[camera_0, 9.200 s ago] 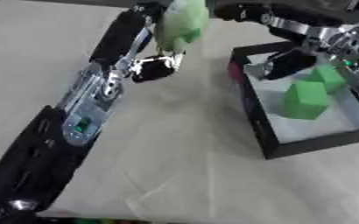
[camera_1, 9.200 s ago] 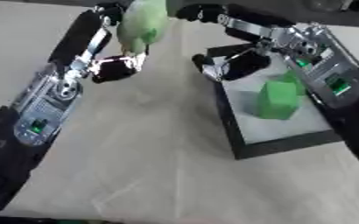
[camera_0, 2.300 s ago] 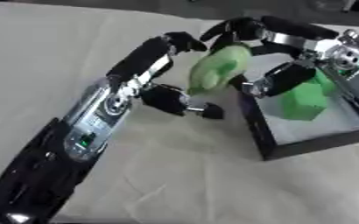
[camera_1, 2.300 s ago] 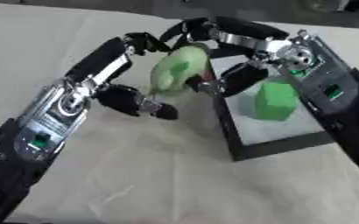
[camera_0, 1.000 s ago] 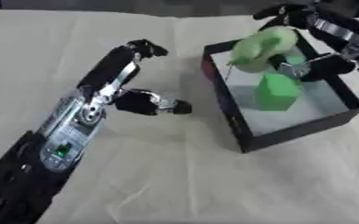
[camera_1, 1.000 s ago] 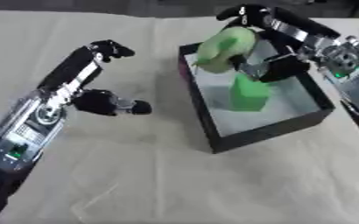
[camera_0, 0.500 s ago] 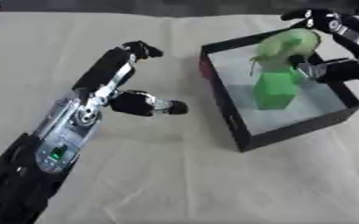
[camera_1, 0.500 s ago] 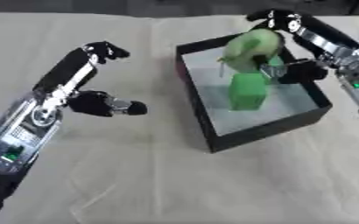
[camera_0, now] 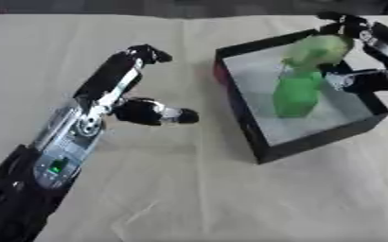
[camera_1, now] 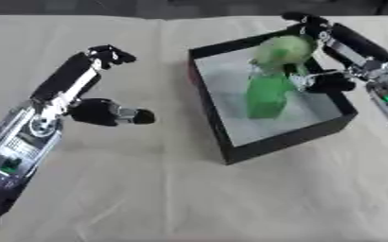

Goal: Pick up the objects with one hand, pass them to the other hand, and then place them into the box on the other side of the table.

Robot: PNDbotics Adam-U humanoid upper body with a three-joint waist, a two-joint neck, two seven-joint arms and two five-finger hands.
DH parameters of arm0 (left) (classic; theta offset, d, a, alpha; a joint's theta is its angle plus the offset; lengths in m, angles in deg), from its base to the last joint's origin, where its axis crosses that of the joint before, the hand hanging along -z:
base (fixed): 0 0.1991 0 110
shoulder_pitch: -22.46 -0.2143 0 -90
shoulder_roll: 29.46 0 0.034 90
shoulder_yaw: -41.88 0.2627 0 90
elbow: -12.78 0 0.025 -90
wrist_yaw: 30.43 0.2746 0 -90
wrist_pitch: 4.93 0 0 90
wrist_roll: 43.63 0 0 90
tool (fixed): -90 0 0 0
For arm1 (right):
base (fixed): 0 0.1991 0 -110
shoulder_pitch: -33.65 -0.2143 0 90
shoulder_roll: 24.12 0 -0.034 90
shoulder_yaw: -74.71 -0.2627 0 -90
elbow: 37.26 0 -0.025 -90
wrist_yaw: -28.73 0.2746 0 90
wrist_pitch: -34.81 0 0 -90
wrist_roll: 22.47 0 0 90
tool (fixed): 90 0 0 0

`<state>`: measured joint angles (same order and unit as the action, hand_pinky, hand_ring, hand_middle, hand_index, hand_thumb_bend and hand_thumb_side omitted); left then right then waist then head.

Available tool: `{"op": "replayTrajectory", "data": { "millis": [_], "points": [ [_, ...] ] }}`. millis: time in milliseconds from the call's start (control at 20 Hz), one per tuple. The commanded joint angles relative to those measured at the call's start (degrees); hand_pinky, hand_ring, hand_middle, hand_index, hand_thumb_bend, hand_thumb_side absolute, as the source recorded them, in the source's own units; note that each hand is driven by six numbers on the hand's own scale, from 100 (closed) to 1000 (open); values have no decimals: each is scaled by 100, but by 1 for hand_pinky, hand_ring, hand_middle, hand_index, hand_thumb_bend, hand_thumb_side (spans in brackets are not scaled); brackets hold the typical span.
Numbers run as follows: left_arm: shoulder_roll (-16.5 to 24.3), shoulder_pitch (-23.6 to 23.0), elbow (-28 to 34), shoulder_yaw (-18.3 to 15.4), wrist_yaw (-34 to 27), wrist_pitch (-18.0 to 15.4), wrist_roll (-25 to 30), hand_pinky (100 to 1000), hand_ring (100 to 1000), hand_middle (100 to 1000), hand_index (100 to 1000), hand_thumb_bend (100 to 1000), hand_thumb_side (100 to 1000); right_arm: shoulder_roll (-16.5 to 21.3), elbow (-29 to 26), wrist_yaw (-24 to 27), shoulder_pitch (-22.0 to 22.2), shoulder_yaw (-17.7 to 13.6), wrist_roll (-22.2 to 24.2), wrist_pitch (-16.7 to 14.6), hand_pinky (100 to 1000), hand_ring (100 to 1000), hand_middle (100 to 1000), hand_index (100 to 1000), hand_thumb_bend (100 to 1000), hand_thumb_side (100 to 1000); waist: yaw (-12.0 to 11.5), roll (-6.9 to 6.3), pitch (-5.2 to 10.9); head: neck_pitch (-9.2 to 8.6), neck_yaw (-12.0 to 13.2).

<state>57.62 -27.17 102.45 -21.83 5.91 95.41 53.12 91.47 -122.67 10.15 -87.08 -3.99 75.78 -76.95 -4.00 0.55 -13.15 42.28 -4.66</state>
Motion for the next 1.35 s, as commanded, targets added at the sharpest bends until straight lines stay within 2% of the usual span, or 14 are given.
{"op": "replayTrajectory", "data": {
  "millis": [50, 400, 750, 850, 1000, 1100, 1300, 1350],
  "points": [
    [88, 90, 132, -47, -12, -8, 12, 795, 800, 746, 831, 1000, 775, 124, 3, -288, -52, -89, 148, -57, 1000, 1000, 1000, 1000, 100, 198, -3, -67, 193, -18, -8],
    [71, 86, 123, -25, 0, -9, 40, 795, 800, 746, 832, 1000, 770, 94, 13, -626, -31, -145, 284, -91, 1000, 1000, 1000, 1000, 100, 203, -1, -68, 192, -25, 6],
    [75, 70, 135, -46, 7, 3, 21, 794, 799, 744, 830, 1000, 770, 74, -76, -405, 21, -148, 270, 13, 1000, 1000, 1000, 1000, 100, 214, 0, -65, 201, -21, -3],
    [87, 50, 146, -71, -6, 21, -6, 794, 799, 744, 830, 1000, 769, 85, -159, -136, 50, -187, 193, 156, 1000, 1000, 1000, 1000, 100, 228, -3, -63, 204, -21, 7],
    [142, 18, 236, -179, -63, 75, -144, 791, 796, 742, 831, 971, 747, 113, -467, 568, 132, -323, 34, 400, 993, 1000, 1000, 1000, 100, 416, -8, -65, 207, -13, 52],
    [225, -22, 353, -289, -155, 130, -295, 789, 787, 733, 834, 903, 732, 178, -782, 1260, 219, -475, -12, 585, 977, 1000, 1000, 1000, 100, 470, -8, -69, 210, -7, 115],
    [525, -203, 684, -605, -519, 306, -672, 796, 790, 763, 830, 777, 705, 344, -1485, 2697, 544, -898, -95, 890, 972, 1000, 1000, 1000, 100, 470, 1, -80, 213, 13, 288],
    [619, -266, 786, -704, -622, 351, -774, 796, 790, 765, 830, 773, 704, 376, -1621, 2991, 646, -1004, -139, 947, 972, 1000, 1000, 1000, 100, 470, 4, -83, 212, 16, 331]
  ]
}}
